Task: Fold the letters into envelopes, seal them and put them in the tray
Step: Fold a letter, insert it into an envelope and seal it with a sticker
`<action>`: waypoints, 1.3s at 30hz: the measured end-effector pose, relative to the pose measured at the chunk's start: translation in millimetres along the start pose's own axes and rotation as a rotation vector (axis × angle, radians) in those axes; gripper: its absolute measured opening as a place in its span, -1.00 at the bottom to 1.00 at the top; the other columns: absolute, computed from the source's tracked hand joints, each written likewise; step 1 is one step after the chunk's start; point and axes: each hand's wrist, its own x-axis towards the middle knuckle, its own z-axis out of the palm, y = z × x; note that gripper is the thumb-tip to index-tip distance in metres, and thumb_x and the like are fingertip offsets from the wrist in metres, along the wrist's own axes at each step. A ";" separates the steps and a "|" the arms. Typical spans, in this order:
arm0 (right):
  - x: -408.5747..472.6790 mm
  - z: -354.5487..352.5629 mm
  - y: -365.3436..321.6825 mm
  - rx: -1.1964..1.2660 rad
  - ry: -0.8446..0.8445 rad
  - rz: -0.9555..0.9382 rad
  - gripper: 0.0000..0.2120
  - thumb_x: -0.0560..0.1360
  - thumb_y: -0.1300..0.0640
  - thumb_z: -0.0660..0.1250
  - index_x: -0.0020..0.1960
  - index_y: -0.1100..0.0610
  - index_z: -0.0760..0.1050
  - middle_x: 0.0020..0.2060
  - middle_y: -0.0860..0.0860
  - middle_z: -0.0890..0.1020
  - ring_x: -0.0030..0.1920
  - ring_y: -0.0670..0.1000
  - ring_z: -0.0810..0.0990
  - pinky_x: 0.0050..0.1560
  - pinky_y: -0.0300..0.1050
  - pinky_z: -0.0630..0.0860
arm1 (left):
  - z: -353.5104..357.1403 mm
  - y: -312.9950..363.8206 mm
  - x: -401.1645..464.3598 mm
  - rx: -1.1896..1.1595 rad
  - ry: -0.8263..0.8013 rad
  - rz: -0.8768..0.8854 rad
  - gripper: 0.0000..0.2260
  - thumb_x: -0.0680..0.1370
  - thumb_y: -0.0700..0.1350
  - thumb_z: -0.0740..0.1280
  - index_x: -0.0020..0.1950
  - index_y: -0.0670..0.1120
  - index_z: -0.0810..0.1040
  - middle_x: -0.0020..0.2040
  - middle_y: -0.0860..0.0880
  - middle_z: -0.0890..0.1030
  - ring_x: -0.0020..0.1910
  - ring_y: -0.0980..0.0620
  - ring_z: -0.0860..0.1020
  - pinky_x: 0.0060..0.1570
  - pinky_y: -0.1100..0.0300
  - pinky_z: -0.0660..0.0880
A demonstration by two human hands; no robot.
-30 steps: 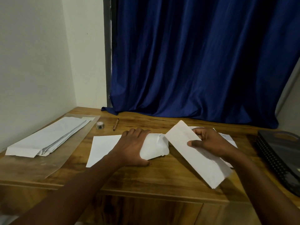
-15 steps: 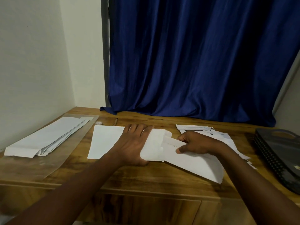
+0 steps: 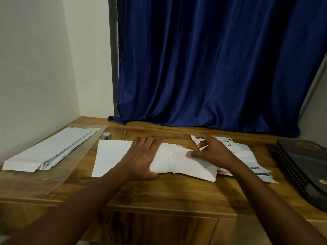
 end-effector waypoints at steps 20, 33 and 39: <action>-21.7 15.4 1.9 0.566 0.019 0.210 -0.80 0.43 0.10 0.58 -0.08 0.23 0.69 -0.32 0.08 0.72 -0.40 -0.09 0.63 -0.37 -0.26 0.56 | -4.0 19.9 9.1 0.017 0.044 0.025 0.07 0.27 0.42 0.41 0.62 0.01 0.02 0.50 -0.06 0.26 0.41 -0.09 0.28 0.46 -0.08 0.23; -28.1 48.4 -8.5 0.686 0.042 0.162 -0.88 0.47 0.09 0.54 -0.05 0.12 0.75 -0.16 -0.01 0.77 -0.06 0.02 0.72 -0.06 -0.10 0.61 | -9.3 22.5 5.0 0.036 0.047 -0.015 0.08 0.32 0.41 0.41 0.64 0.01 -0.05 0.53 -0.08 0.21 0.44 -0.09 0.25 0.50 -0.09 0.19; -20.3 62.1 -26.9 0.477 0.052 0.157 -0.86 0.53 0.26 0.42 0.05 0.20 0.71 -0.09 -0.02 0.68 0.00 0.04 0.63 -0.05 -0.09 0.63 | -14.0 38.3 9.1 0.017 0.034 0.013 0.08 0.35 0.36 0.45 0.64 0.02 -0.09 0.56 -0.07 0.16 0.47 -0.09 0.20 0.52 -0.08 0.14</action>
